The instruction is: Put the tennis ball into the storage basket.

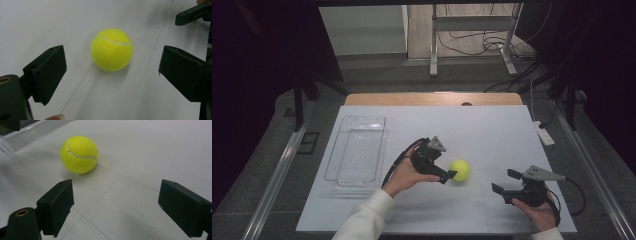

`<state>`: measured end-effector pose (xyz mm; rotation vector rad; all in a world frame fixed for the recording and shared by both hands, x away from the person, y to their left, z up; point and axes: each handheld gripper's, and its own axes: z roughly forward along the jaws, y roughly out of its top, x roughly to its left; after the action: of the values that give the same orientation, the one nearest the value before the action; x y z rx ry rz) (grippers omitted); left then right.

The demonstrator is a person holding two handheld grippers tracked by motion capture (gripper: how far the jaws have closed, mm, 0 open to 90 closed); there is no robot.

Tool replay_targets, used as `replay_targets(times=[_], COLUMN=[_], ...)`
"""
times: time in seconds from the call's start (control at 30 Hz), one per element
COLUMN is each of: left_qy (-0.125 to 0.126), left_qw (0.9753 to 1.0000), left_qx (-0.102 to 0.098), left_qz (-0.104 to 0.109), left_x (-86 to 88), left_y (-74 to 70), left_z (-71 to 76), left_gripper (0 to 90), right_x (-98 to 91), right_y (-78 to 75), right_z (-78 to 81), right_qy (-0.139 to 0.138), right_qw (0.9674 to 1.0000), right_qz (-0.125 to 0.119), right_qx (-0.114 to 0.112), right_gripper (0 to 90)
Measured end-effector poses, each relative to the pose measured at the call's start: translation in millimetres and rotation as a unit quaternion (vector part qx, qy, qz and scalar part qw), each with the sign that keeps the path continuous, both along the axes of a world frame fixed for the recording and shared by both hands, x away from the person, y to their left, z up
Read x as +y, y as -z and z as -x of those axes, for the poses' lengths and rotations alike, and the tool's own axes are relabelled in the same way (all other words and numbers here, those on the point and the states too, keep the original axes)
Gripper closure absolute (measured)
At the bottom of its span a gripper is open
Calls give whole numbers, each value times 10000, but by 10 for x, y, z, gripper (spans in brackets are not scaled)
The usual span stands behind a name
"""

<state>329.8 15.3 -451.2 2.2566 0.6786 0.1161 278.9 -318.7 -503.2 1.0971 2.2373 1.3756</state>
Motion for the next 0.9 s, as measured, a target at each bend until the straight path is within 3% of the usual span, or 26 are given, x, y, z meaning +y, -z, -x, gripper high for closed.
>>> replay_targets(times=[0.9], left_qy=[129], left_qw=[9995], left_qx=[194], left_qz=[-204], left_x=[-209], left_y=[94], left_z=[-137], left_gripper=[65], right_x=[1], right_y=[7], right_z=[1], right_qy=[-20], right_qw=[10000], right_qz=[13], right_qx=[1], right_gripper=[131])
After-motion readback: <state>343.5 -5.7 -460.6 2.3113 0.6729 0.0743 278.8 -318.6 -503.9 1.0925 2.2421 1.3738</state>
